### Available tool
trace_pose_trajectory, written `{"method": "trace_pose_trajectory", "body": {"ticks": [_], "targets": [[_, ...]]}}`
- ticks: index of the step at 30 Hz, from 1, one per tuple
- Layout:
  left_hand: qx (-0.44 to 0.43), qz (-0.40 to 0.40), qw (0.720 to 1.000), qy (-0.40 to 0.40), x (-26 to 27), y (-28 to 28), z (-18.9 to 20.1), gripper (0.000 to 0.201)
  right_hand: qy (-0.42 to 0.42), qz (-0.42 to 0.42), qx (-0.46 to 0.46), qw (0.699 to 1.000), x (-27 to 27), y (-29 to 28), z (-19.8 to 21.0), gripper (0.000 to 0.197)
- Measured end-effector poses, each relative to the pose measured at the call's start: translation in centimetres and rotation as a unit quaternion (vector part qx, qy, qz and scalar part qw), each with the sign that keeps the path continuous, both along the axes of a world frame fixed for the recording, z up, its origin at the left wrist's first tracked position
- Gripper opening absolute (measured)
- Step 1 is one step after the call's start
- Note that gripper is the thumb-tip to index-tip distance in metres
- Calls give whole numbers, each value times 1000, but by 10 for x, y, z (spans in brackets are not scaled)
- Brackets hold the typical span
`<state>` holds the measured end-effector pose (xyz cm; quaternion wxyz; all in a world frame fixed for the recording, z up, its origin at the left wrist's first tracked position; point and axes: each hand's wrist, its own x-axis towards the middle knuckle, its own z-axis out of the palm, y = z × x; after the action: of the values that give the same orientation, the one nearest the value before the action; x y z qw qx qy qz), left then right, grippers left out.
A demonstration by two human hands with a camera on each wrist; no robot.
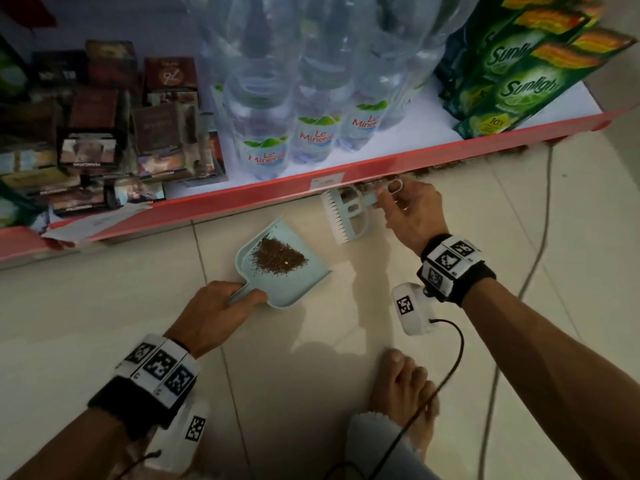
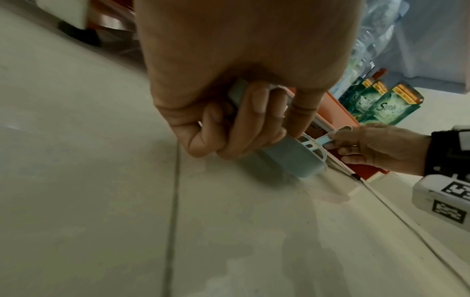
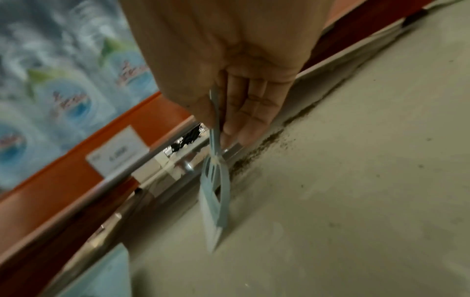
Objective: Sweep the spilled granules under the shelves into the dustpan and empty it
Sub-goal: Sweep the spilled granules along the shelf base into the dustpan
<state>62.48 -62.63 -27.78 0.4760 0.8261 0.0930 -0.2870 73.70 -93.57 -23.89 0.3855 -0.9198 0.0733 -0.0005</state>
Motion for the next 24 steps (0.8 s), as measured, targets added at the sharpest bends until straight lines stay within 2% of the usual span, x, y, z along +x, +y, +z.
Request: {"method": "trace_pose_trajectory", "body": {"ticks": [4, 9, 11, 13, 17, 22, 24], "targets": [[-8, -13, 1000, 6, 15, -34, 13, 44, 67, -18, 189, 980, 1, -25, 17, 14], [-8, -18, 1000, 9, 27, -65, 21, 44, 128, 76, 280, 948, -15, -53, 51, 12], [-12, -34, 999, 7, 32, -75, 23, 44, 123, 101, 303, 940, -24, -65, 61, 18], [-16, -55, 998, -8, 36, -86, 25, 44, 101, 109, 298, 943, -31, -77, 69, 20], [-23, -96, 995, -27, 47, -115, 28, 41, 45, 88, 218, 971, -42, -96, 77, 15], [-29, -155, 987, -32, 67, -156, 28, 41, -8, 4, 140, 990, -53, -121, 73, 4], [-38, -176, 983, -31, 75, -173, 27, 41, -15, -43, 106, 993, -55, -135, 71, 9]]}}
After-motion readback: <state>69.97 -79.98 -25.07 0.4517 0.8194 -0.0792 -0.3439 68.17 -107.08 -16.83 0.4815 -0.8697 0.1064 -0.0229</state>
